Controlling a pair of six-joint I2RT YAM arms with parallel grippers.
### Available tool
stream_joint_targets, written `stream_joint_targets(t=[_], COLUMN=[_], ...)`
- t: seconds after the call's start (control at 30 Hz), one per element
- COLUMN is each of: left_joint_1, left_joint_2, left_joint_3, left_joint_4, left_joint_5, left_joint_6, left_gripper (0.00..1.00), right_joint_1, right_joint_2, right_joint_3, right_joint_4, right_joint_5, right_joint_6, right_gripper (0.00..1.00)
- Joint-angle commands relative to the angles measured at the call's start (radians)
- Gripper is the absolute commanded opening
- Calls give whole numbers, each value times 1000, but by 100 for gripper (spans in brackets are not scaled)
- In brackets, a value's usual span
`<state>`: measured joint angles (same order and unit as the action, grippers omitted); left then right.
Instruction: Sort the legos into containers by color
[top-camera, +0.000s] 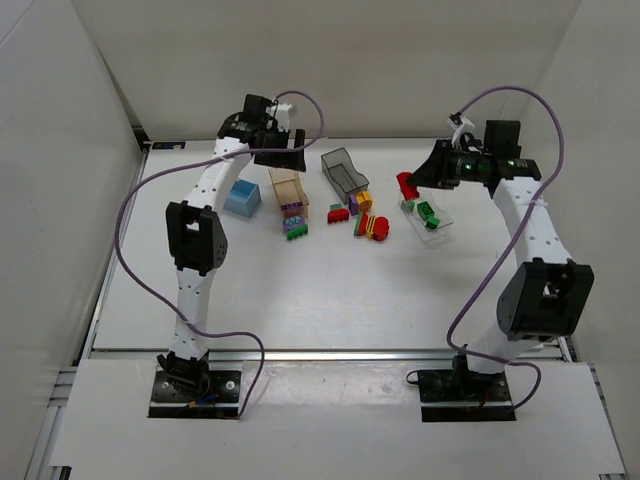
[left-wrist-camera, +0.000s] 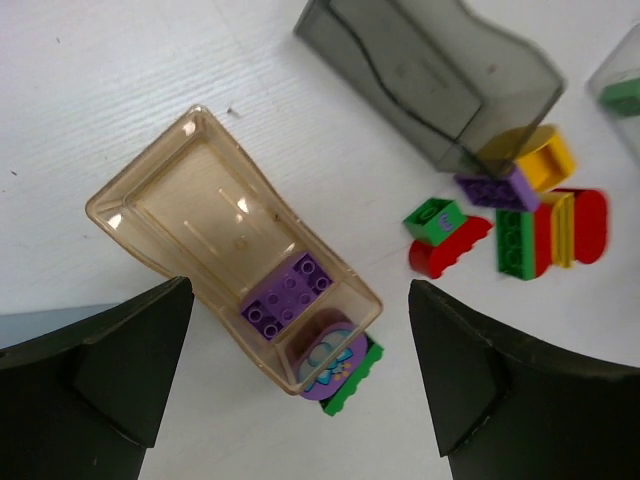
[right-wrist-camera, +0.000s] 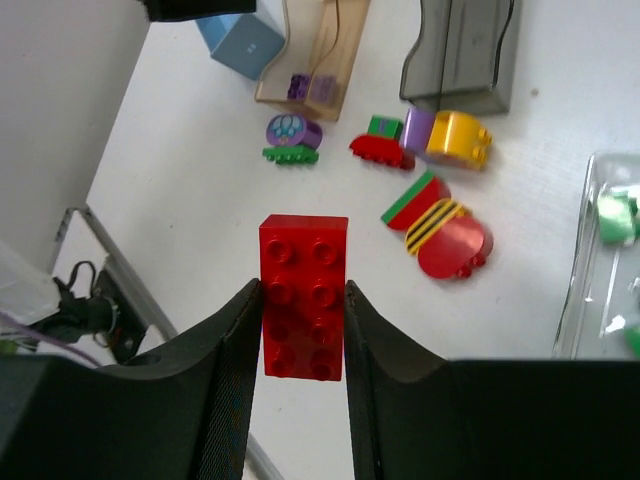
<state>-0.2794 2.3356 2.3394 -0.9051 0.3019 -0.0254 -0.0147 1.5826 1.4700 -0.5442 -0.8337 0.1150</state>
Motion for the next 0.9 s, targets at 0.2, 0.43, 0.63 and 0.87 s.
stream_joint_targets(t=[0.2,0.43,0.63,0.87], left_joint_1=[84,138,193,224], left_joint_2=[-310,-470,-541,-562], left_joint_3=[16,-147,-236,-279], left_joint_4=[17,14,8,-2], left_joint_5=[124,148,197,209], left_joint_6=[-61,-48,-41,-44], left_gripper=[99,99,99,100], right_joint_1=[173,251,275,305], right_joint_2=[371,640,790,905], right_joint_3=[457,682,848,972], right_joint_4=[15,0,-6,-45], right_joint_5=[149,245,338,450], right_joint_6=[-69,-57,-66,-89], right_gripper=[0,0,0,12])
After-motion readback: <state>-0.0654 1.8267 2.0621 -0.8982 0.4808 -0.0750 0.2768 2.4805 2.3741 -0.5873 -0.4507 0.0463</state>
